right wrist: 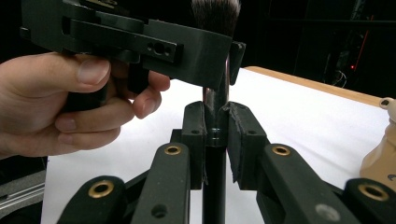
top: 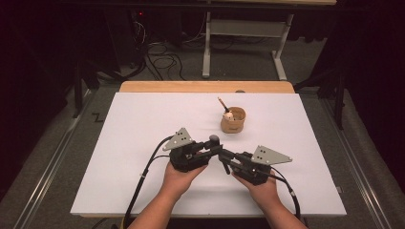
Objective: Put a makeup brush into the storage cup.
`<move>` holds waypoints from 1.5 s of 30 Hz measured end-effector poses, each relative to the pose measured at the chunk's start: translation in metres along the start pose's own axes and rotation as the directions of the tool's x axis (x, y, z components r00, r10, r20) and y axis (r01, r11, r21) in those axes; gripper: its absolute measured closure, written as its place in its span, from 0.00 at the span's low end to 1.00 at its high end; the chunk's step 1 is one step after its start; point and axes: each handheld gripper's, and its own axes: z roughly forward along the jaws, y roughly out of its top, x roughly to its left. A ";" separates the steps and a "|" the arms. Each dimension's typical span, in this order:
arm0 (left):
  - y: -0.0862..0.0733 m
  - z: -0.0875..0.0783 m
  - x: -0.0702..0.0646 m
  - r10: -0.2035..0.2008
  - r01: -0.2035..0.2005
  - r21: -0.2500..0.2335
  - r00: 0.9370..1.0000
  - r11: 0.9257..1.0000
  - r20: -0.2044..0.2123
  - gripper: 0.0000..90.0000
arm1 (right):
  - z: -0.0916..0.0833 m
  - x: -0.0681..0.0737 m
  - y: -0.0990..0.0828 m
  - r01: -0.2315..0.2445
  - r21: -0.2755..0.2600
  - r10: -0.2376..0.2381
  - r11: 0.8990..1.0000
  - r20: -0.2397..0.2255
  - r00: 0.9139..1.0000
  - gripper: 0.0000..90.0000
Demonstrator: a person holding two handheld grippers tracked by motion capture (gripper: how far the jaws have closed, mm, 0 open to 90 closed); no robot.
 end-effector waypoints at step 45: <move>0.004 -0.001 -0.009 0.109 -0.109 0.034 0.994 0.994 -0.027 0.86 | 0.007 0.001 0.000 0.005 0.110 -0.008 0.994 0.027 1.000 0.76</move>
